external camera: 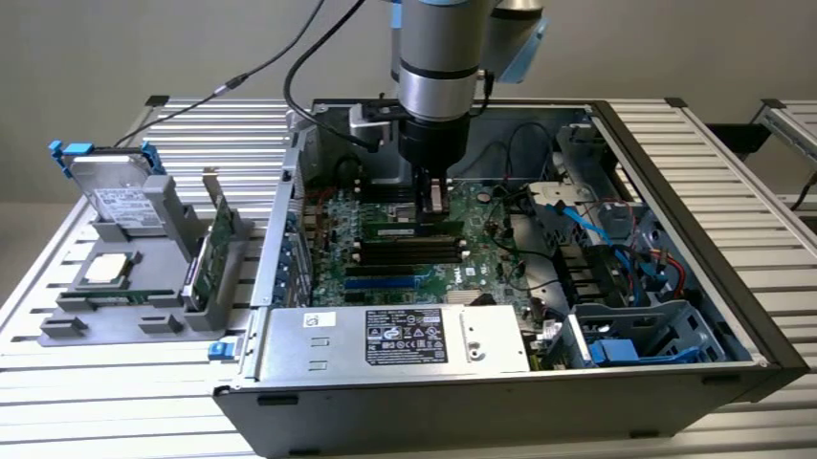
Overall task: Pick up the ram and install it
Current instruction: 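Insert the ram into the slot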
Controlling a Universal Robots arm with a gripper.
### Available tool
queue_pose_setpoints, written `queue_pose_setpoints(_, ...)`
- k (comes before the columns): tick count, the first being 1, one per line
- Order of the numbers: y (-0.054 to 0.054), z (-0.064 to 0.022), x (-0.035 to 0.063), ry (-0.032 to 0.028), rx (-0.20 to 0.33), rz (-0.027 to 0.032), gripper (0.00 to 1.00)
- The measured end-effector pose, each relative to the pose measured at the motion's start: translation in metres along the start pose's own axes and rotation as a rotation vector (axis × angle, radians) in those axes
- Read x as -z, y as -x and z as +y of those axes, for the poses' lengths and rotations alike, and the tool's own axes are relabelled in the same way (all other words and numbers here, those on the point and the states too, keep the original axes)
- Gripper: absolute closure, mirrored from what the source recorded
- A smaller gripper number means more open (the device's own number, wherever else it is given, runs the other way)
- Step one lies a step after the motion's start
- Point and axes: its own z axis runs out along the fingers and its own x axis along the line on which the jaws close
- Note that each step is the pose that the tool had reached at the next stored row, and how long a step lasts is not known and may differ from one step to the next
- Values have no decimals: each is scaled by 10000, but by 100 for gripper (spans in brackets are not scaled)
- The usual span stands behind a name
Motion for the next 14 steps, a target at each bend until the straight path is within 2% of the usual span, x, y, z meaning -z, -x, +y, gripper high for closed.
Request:
queue_pose_setpoints(3,-12,1,-17,25,8,21,87)
queue_pose_setpoints(6,-13,1,-17,90,30,67,87)
queue_pose_setpoints(14,-24,-1,-96,105,173,75,87)
